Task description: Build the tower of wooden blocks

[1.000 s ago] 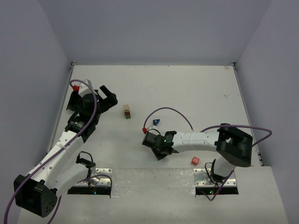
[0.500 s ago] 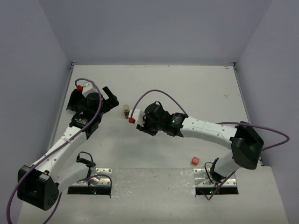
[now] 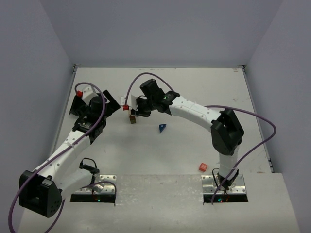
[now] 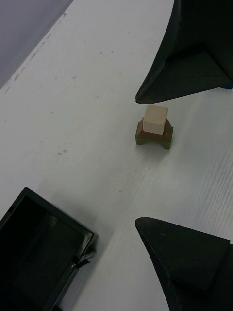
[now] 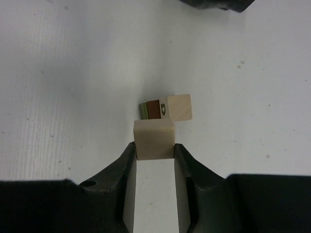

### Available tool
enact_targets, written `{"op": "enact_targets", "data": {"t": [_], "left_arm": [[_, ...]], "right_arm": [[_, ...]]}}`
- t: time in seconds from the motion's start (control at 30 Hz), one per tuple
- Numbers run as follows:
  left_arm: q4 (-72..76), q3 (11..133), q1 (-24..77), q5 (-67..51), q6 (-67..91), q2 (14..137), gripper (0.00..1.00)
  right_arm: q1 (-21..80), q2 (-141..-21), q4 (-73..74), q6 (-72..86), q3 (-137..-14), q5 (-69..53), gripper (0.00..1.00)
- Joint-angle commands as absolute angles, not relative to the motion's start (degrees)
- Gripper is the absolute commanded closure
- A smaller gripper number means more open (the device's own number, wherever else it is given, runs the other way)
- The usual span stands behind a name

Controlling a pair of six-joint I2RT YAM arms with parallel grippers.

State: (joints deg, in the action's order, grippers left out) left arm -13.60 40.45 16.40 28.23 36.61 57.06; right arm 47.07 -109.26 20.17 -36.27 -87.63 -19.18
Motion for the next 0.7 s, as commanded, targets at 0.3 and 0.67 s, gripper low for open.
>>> {"op": "enact_targets", "data": {"t": [0.3, 0.67], "left_arm": [[-14.59, 42.10, 15.73, 32.44, 38.85, 55.55, 0.00], [-14.31, 42.01, 15.73, 33.08, 39.11, 56.00, 0.00]], "right_arm": [[44.47, -121.35, 31.98, -41.32, -107.32, -26.02, 0.74], [44.47, -127.07, 34.29, -40.07, -115.62, -24.97, 0.72]]}}
